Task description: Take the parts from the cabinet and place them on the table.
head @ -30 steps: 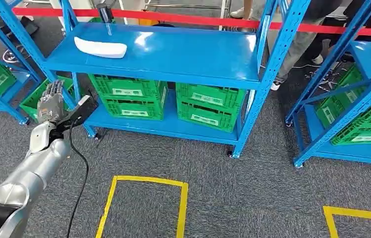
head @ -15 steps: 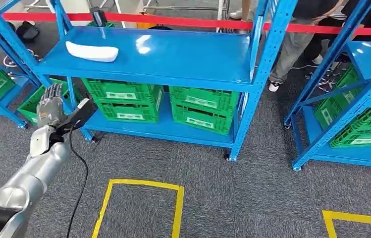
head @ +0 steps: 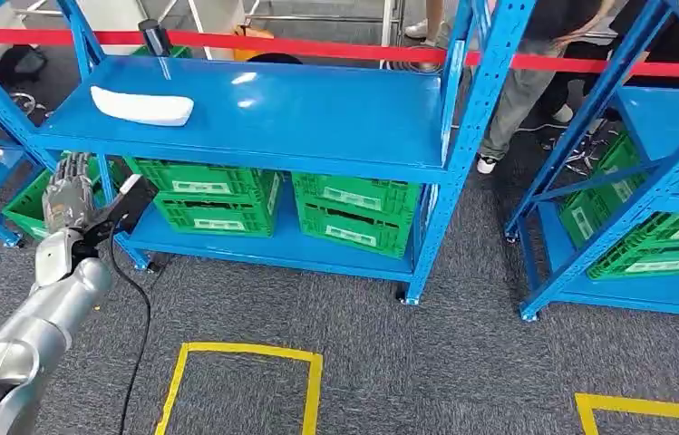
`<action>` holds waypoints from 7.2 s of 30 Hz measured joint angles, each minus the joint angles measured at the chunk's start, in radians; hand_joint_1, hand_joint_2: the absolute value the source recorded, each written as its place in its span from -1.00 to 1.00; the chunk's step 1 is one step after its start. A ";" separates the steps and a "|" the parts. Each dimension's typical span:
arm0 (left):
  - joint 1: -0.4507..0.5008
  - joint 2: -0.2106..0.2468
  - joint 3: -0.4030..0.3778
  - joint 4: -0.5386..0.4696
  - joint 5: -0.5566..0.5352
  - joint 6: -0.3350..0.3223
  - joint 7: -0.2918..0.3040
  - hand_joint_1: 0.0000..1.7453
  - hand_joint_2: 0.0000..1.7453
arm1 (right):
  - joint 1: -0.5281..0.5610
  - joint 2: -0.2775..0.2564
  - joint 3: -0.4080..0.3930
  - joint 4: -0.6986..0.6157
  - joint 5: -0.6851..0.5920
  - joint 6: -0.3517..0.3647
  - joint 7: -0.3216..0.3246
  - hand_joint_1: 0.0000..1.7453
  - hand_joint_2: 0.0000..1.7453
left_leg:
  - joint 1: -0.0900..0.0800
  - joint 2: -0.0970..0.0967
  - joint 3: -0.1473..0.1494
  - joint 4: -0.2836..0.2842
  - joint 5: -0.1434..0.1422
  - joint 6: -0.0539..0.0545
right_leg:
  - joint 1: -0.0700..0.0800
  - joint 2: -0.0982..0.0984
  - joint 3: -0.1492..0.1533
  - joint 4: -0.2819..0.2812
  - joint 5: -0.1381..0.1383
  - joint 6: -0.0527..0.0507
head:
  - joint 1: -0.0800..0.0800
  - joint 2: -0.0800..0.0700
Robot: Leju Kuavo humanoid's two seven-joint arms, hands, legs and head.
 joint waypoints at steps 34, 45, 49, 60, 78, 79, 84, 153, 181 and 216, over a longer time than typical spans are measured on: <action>0.000 0.014 0.034 0.016 -0.015 -0.006 0.035 -1.00 -1.00 | 0.012 -0.018 0.040 -0.028 -0.057 -0.009 0.019 -1.00 -1.00 | 0.017 0.012 0.021 -0.012 -0.004 -0.034 | -0.014 -0.015 -0.111 0.154 -0.077 -0.010 | 0.008 0.000; 0.010 0.015 0.044 0.023 -0.021 -0.006 0.048 -1.00 -1.00 | 0.024 -0.026 0.064 -0.041 -0.075 -0.012 0.021 -1.00 -1.00 | -0.005 0.001 0.053 0.001 -0.054 -0.047 | 0.002 -0.014 -0.094 -0.022 0.062 -0.017 | 0.006 0.000; 0.003 0.028 0.053 0.024 -0.025 -0.005 0.053 -1.00 -1.00 | 0.023 -0.024 0.071 -0.050 -0.085 -0.013 0.025 -1.00 -1.00 | 0.007 0.007 -0.018 0.149 -0.135 -0.078 | -0.016 -0.012 -0.076 -0.029 0.057 -0.032 | 0.003 0.000; 0.003 0.040 0.071 0.032 -0.052 -0.007 0.053 -1.00 -1.00 | 0.024 -0.026 0.117 -0.072 -0.137 -0.017 0.049 -1.00 -1.00 | 0.017 0.013 0.006 0.015 -0.020 -0.069 | -0.010 -0.010 -0.042 -0.033 0.021 -0.005 | 0.003 0.000; -0.040 0.022 0.056 0.032 -0.134 -0.012 0.015 -1.00 -1.00 | -0.007 -0.043 0.182 -0.075 -0.173 -0.021 0.045 -1.00 -1.00 | 0.010 0.009 0.031 0.046 -0.087 -0.076 | -0.017 -0.014 -0.085 -0.023 0.056 -0.027 | 0.003 0.000; -0.044 0.022 0.056 0.032 -0.136 -0.012 0.014 -1.00 -1.00 | -0.010 -0.043 0.186 -0.075 -0.173 -0.021 0.045 -1.00 -1.00 | 0.013 0.009 0.004 0.105 -0.116 -0.083 | -0.016 -0.013 -0.081 -0.023 0.053 -0.031 | 0.003 0.000; -0.039 0.018 0.052 0.033 -0.137 -0.014 0.014 -1.00 -1.00 | -0.016 -0.037 0.196 -0.074 -0.174 -0.021 0.045 -1.00 -1.00 | 0.025 0.013 -0.126 0.295 -0.132 -0.097 | -0.014 -0.010 -0.058 -0.022 0.033 -0.038 | 0.003 0.000; -0.108 0.002 -0.002 0.077 -0.182 -0.130 0.136 -1.00 -1.00 | -0.074 0.000 0.242 -0.014 -0.203 0.005 0.023 -1.00 -1.00 | 0.009 0.014 0.007 0.005 -0.016 -0.044 | -0.007 -0.008 -0.068 -0.018 0.029 -0.001 | 0.005 0.000; -0.099 -0.022 0.010 0.091 -0.165 -0.221 0.095 -1.00 1.00 | -0.076 0.000 0.245 -0.003 -0.219 0.008 0.021 -1.00 -1.00 | 0.015 0.012 0.020 0.018 -0.037 -0.073 | -0.011 -0.012 -0.081 -0.016 0.050 -0.009 | 0.005 0.000; -0.126 -0.039 0.068 0.094 -0.047 -0.347 0.046 -1.00 1.00 | -0.076 0.000 0.252 0.002 -0.240 0.021 0.020 -1.00 -1.00 | 0.006 0.012 0.028 0.003 -0.029 -0.053 | 0.001 -0.013 -0.077 -0.023 0.051 -0.005 | 0.005 0.000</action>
